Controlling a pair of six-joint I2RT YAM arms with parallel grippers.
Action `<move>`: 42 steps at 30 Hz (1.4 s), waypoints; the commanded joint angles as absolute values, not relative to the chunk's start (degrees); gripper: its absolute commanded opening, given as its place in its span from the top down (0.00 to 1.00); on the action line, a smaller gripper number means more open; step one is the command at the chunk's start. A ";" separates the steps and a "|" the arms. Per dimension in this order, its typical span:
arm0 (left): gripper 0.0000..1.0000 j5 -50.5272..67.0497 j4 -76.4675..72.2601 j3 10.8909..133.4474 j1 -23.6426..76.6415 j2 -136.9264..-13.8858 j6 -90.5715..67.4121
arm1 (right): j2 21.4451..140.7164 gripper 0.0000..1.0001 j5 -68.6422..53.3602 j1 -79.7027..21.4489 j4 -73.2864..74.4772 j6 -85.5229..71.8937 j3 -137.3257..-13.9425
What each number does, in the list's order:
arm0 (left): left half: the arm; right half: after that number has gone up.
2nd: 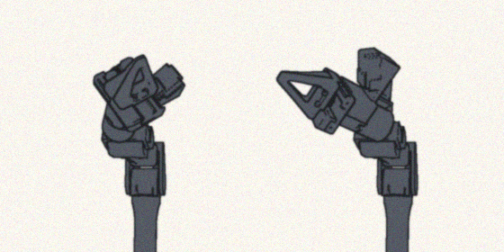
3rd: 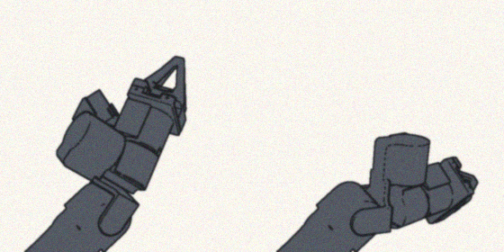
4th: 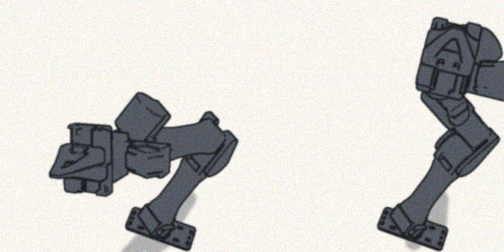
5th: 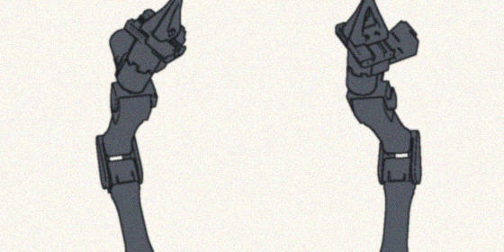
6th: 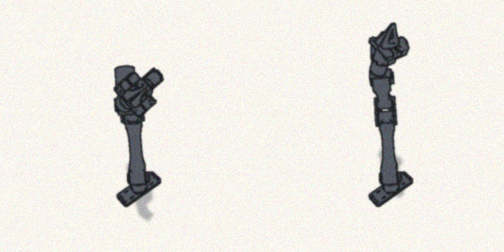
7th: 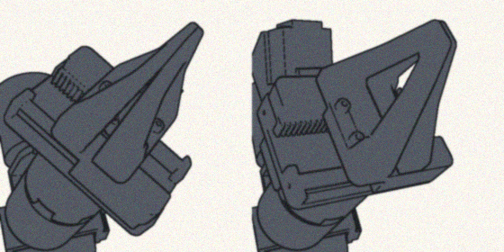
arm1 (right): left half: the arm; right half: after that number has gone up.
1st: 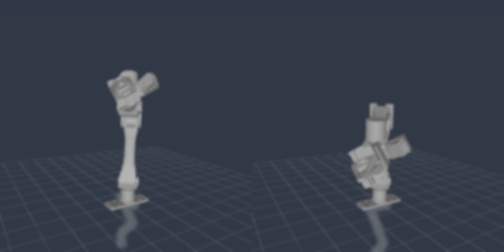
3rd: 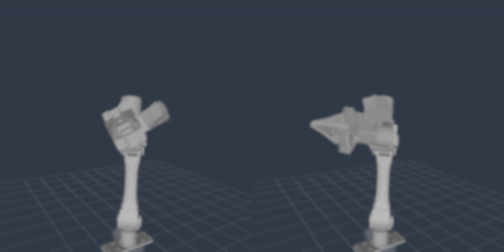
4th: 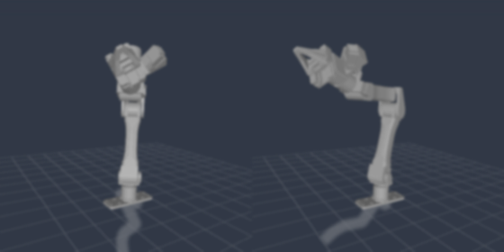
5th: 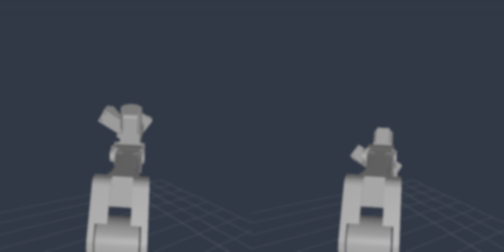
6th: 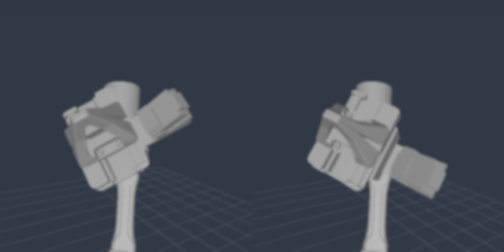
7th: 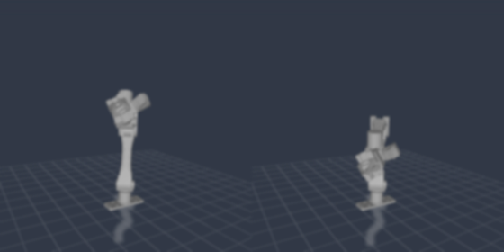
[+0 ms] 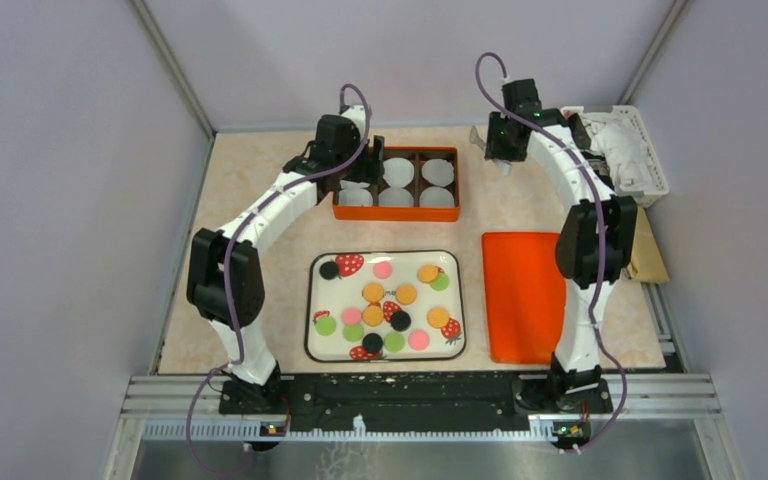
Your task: Pack the cookies
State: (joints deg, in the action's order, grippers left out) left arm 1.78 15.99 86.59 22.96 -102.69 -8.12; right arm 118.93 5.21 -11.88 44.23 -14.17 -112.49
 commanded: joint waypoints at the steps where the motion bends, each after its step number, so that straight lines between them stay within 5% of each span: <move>1: 0.19 2.85 14.19 87.04 22.76 -100.76 -8.88 | 116.64 0.57 4.56 -11.87 44.53 -14.63 -112.38; 13: 0.18 2.59 14.14 86.43 22.76 -99.67 -8.74 | 115.60 0.60 3.25 -12.12 45.13 -15.14 -111.48; 24: 0.18 -2.12 13.98 85.88 22.53 -99.12 -12.24 | 95.51 0.67 10.45 -19.03 42.19 -14.41 -95.55; 42: 0.17 -6.85 19.64 82.97 22.21 -92.95 -18.71 | 75.90 0.66 16.20 -46.21 47.50 -15.55 -78.33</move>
State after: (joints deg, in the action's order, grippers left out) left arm -4.10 18.04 83.33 22.61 -97.17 -15.84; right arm 79.72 14.28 -38.61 47.31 -14.17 -79.99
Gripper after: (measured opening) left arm 0.822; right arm 0.360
